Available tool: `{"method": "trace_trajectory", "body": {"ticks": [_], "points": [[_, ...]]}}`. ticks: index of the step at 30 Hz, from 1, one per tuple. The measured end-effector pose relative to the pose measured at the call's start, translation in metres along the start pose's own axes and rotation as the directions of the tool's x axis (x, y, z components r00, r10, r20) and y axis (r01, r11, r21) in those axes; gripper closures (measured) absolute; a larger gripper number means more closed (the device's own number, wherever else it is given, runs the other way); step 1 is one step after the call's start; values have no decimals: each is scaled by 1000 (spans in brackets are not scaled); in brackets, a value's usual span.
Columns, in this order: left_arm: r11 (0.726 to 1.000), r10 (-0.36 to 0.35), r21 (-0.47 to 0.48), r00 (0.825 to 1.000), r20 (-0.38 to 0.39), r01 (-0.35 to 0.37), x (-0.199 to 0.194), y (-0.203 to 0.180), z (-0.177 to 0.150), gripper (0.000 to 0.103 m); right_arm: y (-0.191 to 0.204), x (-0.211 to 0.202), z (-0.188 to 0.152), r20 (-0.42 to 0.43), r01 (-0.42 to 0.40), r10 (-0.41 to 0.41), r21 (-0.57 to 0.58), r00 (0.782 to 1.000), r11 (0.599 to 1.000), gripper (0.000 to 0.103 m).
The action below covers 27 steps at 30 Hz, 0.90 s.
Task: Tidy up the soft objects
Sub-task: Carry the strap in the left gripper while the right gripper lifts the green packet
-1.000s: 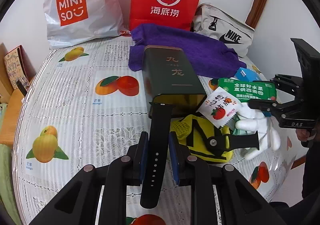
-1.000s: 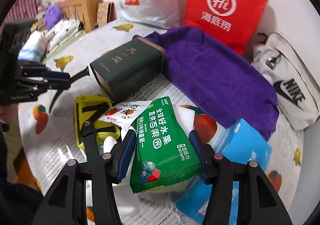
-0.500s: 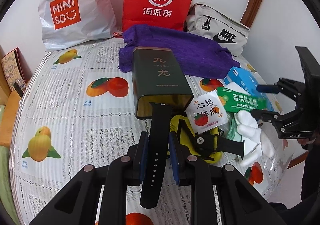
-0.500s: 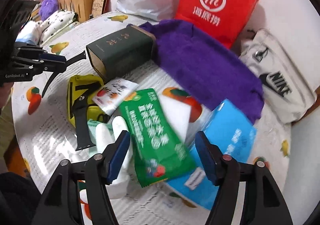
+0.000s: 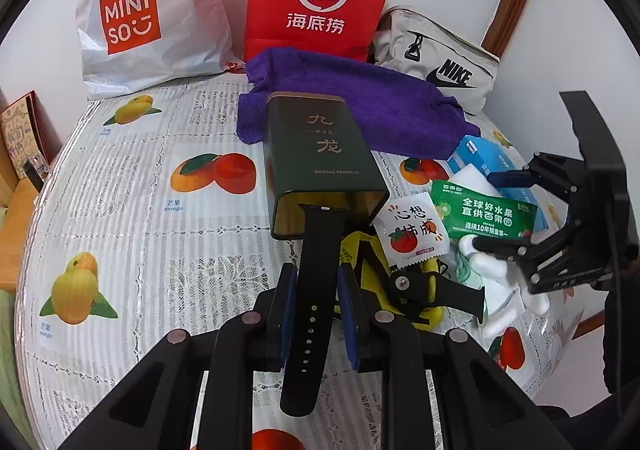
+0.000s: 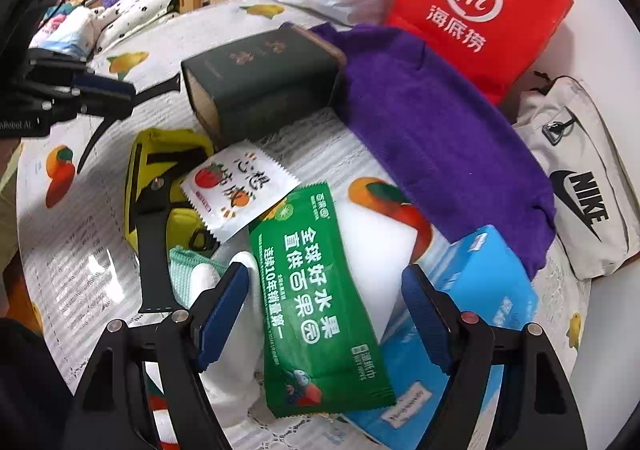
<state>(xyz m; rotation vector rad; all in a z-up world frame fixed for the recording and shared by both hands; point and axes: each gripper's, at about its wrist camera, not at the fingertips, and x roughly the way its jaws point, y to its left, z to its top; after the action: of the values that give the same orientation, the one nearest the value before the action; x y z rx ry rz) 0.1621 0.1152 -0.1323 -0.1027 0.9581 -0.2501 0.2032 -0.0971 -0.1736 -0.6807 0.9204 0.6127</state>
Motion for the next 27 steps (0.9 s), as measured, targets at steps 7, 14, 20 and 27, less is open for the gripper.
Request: {"method": "trace_trajectory", "body": {"ticks": [7, 14, 20, 27], "points": [[1000, -4, 0, 1000, -5, 4, 2, -1, 1, 83, -33, -28, 1, 102, -110, 92, 181, 990, 977, 84], [1000, -13, 5, 1000, -7, 13, 3, -6, 2, 83, -32, -22, -5, 80, -117, 103, 192, 991, 974, 76], [1000, -9, 7, 1000, -8, 9, 1, -7, 1, 83, -23, -30, -13, 82, -92, 81, 153, 993, 984, 59], [1000, -8, 6, 1000, -8, 8, 0, -8, 0, 83, -7, -23, -23, 35, 4, -7, 86, 999, 996, 48]]}}
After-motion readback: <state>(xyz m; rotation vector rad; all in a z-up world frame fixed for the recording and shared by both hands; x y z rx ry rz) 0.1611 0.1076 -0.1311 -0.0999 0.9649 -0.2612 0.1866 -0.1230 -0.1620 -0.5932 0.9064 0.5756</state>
